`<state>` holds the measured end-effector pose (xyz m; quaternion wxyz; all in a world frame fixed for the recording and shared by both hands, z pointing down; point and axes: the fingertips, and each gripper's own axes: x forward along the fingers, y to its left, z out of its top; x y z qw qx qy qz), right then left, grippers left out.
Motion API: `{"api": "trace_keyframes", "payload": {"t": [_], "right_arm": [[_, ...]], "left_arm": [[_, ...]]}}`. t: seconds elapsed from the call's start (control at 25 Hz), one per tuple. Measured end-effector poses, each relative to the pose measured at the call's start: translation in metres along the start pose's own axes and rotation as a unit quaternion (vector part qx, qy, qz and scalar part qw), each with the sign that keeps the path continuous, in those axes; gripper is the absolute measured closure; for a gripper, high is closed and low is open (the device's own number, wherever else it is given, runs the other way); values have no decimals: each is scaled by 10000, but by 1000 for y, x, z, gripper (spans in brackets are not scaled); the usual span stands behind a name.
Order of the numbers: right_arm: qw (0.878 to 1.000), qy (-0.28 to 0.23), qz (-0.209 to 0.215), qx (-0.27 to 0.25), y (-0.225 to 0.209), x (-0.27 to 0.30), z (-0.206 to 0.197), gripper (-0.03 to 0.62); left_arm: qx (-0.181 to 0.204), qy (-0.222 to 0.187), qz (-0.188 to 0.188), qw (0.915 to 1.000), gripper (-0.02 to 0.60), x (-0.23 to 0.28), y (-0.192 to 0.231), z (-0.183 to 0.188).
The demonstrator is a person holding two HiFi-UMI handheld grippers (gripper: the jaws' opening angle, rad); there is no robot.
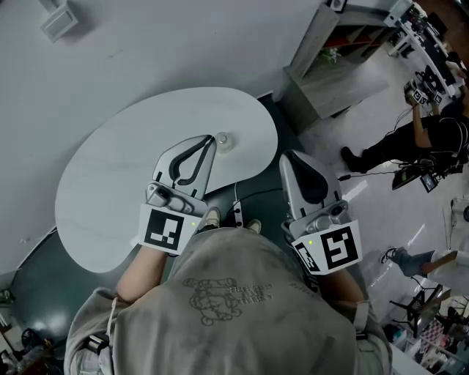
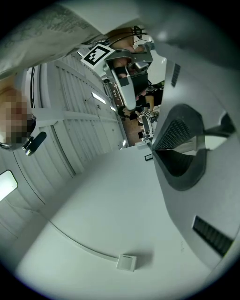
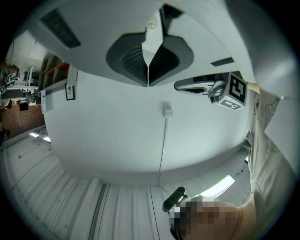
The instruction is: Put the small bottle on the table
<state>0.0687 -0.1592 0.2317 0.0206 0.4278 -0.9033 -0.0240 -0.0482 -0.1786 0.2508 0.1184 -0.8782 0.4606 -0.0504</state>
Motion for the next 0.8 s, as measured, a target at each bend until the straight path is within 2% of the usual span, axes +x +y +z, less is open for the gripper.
{"api": "trace_keyframes", "payload": {"t": [0.36, 0.52, 0.8], "right_arm": [[9998, 106, 71, 154, 0, 2, -14, 563], [9997, 159, 86, 165, 2, 3, -19, 563], [9997, 181, 112, 113, 5, 9, -19, 563]], "left_arm": [[-162, 18, -82, 9998, 563, 0, -7, -2], [-526, -44, -26, 9986, 563, -2, -4, -5], [-564, 114, 50, 9983, 563, -4, 4, -13]]}}
